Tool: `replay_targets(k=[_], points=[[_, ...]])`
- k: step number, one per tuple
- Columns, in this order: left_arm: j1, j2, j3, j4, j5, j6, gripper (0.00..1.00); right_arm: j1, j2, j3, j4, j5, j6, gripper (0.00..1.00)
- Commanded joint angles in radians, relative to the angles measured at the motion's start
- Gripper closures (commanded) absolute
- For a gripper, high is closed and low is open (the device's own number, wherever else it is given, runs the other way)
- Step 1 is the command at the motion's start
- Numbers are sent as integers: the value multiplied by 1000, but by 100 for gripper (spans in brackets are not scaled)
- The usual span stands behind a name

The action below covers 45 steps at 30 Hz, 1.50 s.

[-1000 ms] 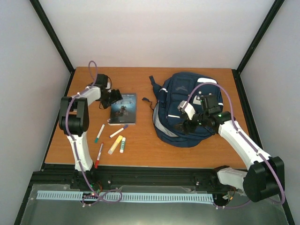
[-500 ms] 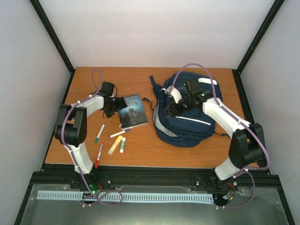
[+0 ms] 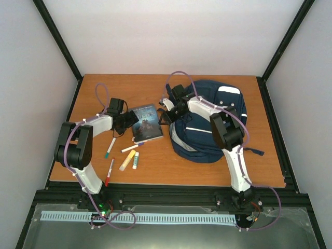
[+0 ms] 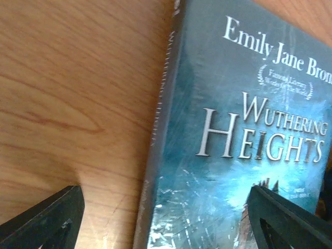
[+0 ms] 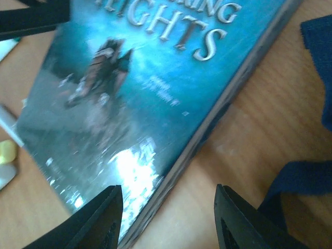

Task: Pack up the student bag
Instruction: Move the book to the center of the board, then pick up the book from the center of the board.

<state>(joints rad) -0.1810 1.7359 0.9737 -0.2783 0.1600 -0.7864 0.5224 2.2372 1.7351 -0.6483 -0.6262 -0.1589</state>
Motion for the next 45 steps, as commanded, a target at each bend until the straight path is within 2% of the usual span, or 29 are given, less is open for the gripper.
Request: replay_targets(k=[1,7,13,19,24,27,31,33,37,39,41,45], points=[[-5,38,-29,90,83,-32,11,1,90,147,-59,40,56,51],[-5,56,-67,134,164,-52,12,2,235,312,-114,54,87,56],[-5,103,-85,195,264,-47,12,2,326,348,-134,-1,96,67],[-5,113,-164,452,451,-106,13,2,368,346,-147,-65,91,81],[-7,35,-237,699,556,-198,14,2,380,347,-161,-106,88,82],[-9,-22,-241,739,593,-224,15,2,384,346,-162,-135,95,82],[-23,-96,-237,764,614,-247,15,2,384,345,-162,-174,99,82],[-29,-125,-237,745,594,-258,16,2,381,344,-163,-181,103,82],[-33,-194,-281,822,557,-308,20,2,376,334,-162,-205,109,82],[-37,-228,-278,775,519,-282,20,2,372,323,-159,-211,111,82],[-38,-236,-269,738,506,-266,21,2,368,315,-158,-214,112,82],[-45,-191,-266,812,519,-298,22,2,368,309,-154,-233,120,82]])
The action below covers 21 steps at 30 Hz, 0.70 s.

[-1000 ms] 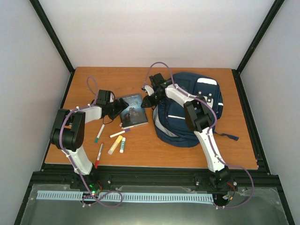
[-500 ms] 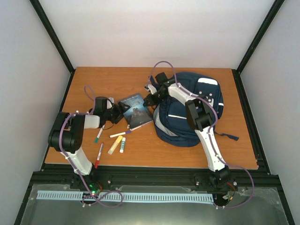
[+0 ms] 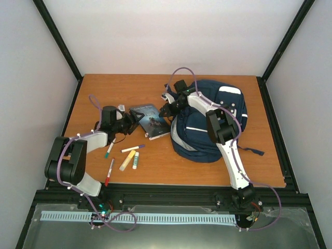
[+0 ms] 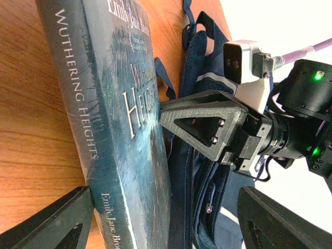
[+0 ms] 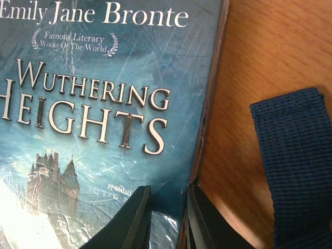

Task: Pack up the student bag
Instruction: Pick up the book from the center of the board.

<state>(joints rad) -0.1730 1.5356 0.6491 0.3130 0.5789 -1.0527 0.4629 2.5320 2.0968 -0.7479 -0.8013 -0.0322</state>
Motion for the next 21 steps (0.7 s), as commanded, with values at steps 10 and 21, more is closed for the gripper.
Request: replay_targets(k=[10,21], points=[[-98,150,126,209,49,-73,31,61,70,-60,-51,-64,-1,81],[-106,51,88,150,-34,-66,53,61,62,-64,-51,-64,-2,79]])
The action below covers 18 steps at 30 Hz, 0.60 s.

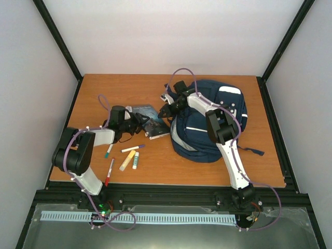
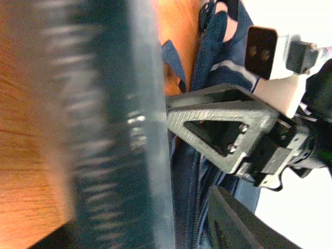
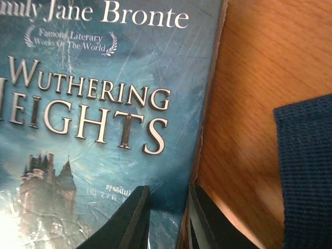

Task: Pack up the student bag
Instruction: Pick up the book from the center of the board.

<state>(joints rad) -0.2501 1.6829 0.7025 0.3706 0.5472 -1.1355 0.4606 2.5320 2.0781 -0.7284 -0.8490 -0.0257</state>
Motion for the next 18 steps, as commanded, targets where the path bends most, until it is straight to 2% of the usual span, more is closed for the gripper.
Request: replay_targets(k=[1,7,13,18], points=[[-29,-115,29,80,-16,21,58,64,58,-45,-70,-16,-10,79],[-29,-194,24,-8,-58,59,81,63,15,-47,-70,-9,-13,77],[-29,-238,46,-89,-65,71,92,51,-101,-80,-70,26,-27,73],[-30,-377,66,-216,-80,146,98,-18,-304,-151,-56,46,-75,66]])
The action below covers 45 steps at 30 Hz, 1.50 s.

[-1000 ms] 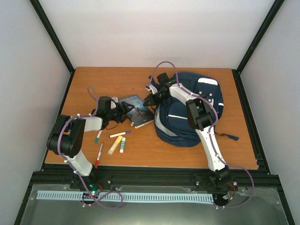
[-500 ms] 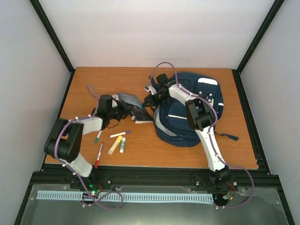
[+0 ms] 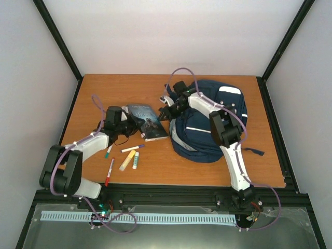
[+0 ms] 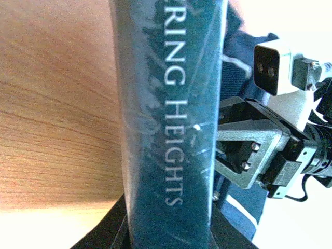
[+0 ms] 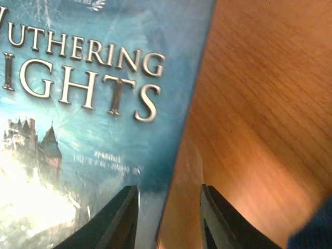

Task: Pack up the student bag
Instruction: Pick up the book from the center of the board.

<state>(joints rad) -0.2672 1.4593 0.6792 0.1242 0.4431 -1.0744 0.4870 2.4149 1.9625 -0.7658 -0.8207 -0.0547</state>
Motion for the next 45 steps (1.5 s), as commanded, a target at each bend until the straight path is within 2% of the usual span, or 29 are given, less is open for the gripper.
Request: replay_targets(k=[1,7,13,17,19,24,27,32,34,39,42,43,45], points=[[-13,-185,95,2,26,106,99,-63,-231,-43,-24,13,-63,64],[-53,-306,129,-149,73,238,99,-178,-485,-105,-121,-53,-244,41],[-156,-354,159,-278,153,425,99,-237,-817,-334,-155,-29,-460,22],[-212,-389,163,-362,239,550,99,-238,-971,-438,-258,-76,-663,12],[-263,-375,190,-427,213,607,99,-238,-1003,-463,-340,-115,-757,10],[-428,-305,319,-671,201,809,99,-237,-995,-482,-502,-180,-918,13],[-486,-314,361,-778,208,908,99,-234,-997,-516,-530,-227,-970,14],[-500,-386,367,-841,209,1022,99,-190,-985,-593,-503,-313,-938,17],[-500,-416,361,-845,235,1053,99,-149,-974,-618,-521,-340,-960,18],[-500,-448,365,-850,281,1080,99,-28,-964,-674,-457,-333,-894,23],[-501,-448,368,-857,293,1092,99,17,-956,-688,-441,-331,-877,34],[-501,-448,367,-857,291,1093,99,26,-954,-685,-448,-332,-882,41],[-501,-443,367,-855,283,1094,99,27,-945,-668,-482,-338,-906,64]])
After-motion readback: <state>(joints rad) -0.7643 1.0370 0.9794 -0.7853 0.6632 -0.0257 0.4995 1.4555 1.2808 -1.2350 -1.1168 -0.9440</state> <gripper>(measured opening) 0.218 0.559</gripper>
